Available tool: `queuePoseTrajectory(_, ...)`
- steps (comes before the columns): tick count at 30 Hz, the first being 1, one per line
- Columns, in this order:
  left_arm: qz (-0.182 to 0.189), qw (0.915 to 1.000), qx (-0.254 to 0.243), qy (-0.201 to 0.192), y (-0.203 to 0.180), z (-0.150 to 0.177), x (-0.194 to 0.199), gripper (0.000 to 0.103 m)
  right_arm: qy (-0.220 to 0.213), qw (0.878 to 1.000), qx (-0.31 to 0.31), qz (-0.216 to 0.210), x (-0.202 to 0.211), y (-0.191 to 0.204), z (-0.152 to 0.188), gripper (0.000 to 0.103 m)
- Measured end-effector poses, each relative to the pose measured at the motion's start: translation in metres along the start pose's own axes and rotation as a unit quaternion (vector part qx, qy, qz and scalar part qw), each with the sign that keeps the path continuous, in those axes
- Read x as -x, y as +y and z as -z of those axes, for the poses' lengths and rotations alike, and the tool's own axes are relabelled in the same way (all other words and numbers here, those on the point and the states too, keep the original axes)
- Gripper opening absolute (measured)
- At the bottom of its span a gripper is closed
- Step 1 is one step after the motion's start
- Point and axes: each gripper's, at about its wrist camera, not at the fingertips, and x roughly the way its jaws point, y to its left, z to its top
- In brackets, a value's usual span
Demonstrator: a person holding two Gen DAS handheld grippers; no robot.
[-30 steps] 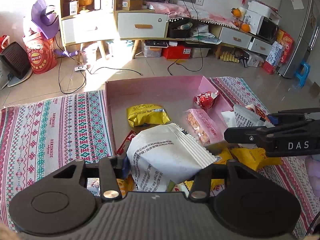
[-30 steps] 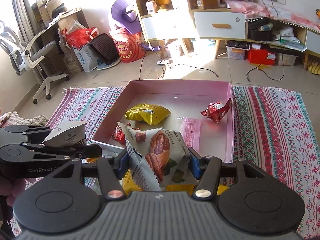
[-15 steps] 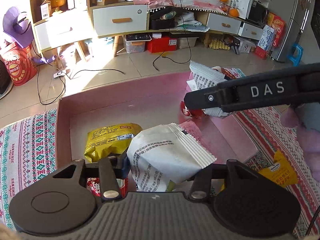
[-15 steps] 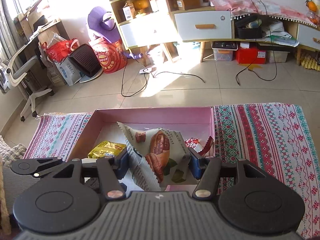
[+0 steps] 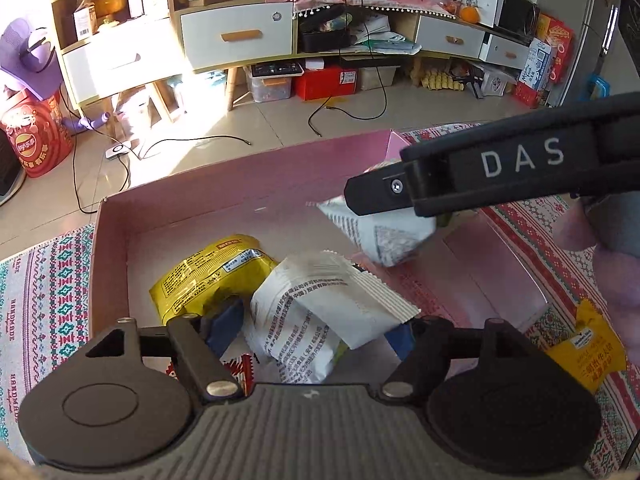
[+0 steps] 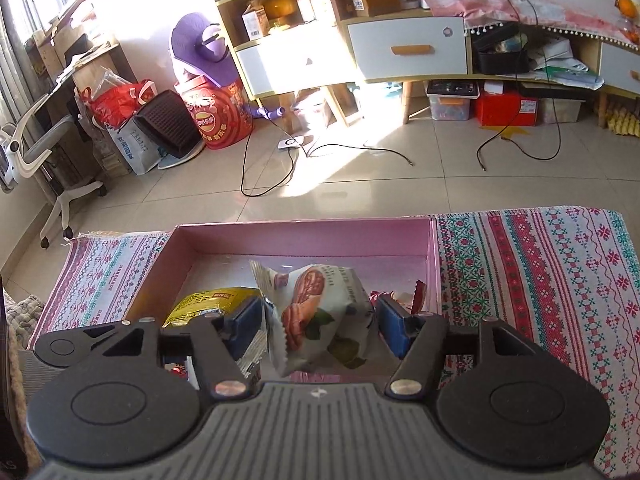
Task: Organize snacks
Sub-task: 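Open the left tool to drop the white packet while the right tool releases the pecan packet into the box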
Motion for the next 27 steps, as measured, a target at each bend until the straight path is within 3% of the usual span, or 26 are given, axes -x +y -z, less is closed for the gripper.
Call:
queuePoseTrajectory(3,-0.001,1.0000,-0.004,-0.003,-0.002,-0.002,0.004,0.090,-0.006,1.000,0.000,0.002,0.003,0.002,-0.002,0.074)
queuePoseTrajectory(12,-0.005,0.9999,-0.013,-0.009,-0.006,-0.002,0.020,0.101,-0.015,1.000,0.004,0.001,0.019,0.003,-0.002,0.086)
queuePoseTrajectory(27,-0.002,0.9996,-0.007,-0.028,-0.009,0.014,0.064,0.103,-0.026,1.000,0.012,0.005,0.056,0.007,0.016,0.094)
